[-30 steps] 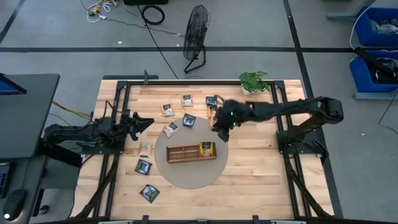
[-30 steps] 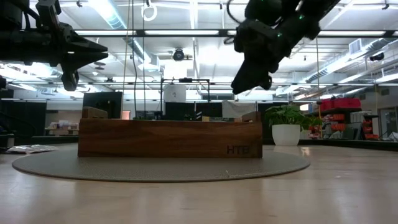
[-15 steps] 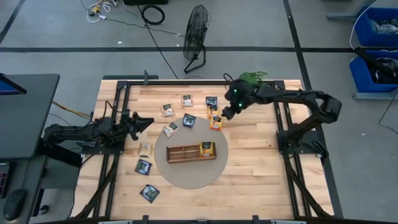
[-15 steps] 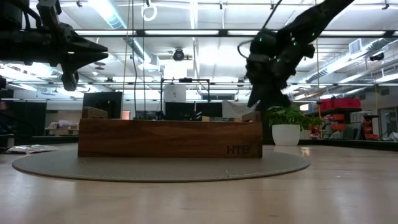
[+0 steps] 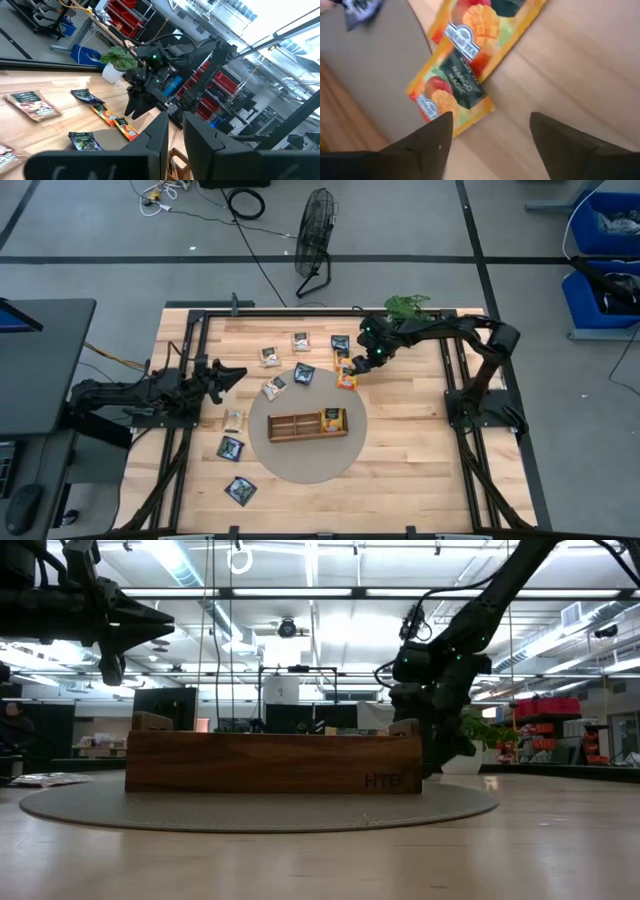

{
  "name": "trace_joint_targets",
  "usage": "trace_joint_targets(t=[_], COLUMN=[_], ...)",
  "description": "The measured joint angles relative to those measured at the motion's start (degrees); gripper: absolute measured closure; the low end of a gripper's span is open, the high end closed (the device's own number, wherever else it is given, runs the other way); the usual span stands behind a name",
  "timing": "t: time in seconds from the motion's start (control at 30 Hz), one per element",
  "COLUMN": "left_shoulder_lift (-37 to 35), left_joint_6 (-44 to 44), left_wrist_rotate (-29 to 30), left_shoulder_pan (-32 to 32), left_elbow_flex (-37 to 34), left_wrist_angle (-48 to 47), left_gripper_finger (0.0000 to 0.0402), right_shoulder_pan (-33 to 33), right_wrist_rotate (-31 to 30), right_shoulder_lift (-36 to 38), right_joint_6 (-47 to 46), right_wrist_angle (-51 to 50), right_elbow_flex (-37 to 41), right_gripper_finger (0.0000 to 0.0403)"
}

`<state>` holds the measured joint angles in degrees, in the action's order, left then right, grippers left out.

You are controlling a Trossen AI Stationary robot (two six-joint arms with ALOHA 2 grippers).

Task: Pick & Place Tea
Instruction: Put the orange tea bag into the right section of the wooden organizer

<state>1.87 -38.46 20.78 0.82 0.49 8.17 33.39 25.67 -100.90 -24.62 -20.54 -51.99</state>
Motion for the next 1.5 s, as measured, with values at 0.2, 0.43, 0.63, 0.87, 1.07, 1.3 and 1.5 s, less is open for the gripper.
trace_joint_targets(t=[0.2, 0.43, 0.63, 0.87, 1.07, 1.3, 1.5], left_shoulder_lift=[-0.02, -0.02, -0.02, -0.02, -0.02, -0.02, -0.02], left_joint_6=[0.00, 0.02, 0.09, 0.08, 0.07, 0.07, 0.07], left_wrist_rotate=[0.00, 0.00, 0.00, 0.00, 0.00, 0.00, 0.00], left_shoulder_pan=[0.00, 0.00, 0.00, 0.00, 0.00, 0.00, 0.00], left_elbow_flex=[0.00, 0.00, 0.00, 0.00, 0.00, 0.00, 0.00], left_wrist_angle=[0.42, 0.39, 0.15, 0.15, 0.15, 0.13, 0.13], left_gripper_finger=[0.0342, 0.0342, 0.0342, 0.0342, 0.0342, 0.0342, 0.0342], right_shoulder_pan=[-0.17, -1.64, -3.47, -4.07, -4.03, -4.35, -6.14], right_wrist_rotate=[1.42, 1.77, 2.00, 0.56, 0.29, 0.27, -2.06], right_shoulder_lift=[-1.10, -1.29, -1.32, -1.33, -1.33, 1.73, 10.55], right_joint_6=[-1.30, -1.33, -1.87, -1.20, 0.44, 1.69, 2.82], right_wrist_angle=[4.08, 5.53, 5.24, 5.01, 5.03, 3.18, 1.40], right_elbow_flex=[-0.04, -0.02, 0.01, 0.05, 0.05, 0.11, 0.09], right_gripper_finger=[0.0130, 0.0147, 0.0172, 0.0274, 0.0392, 0.0400, 0.0401])
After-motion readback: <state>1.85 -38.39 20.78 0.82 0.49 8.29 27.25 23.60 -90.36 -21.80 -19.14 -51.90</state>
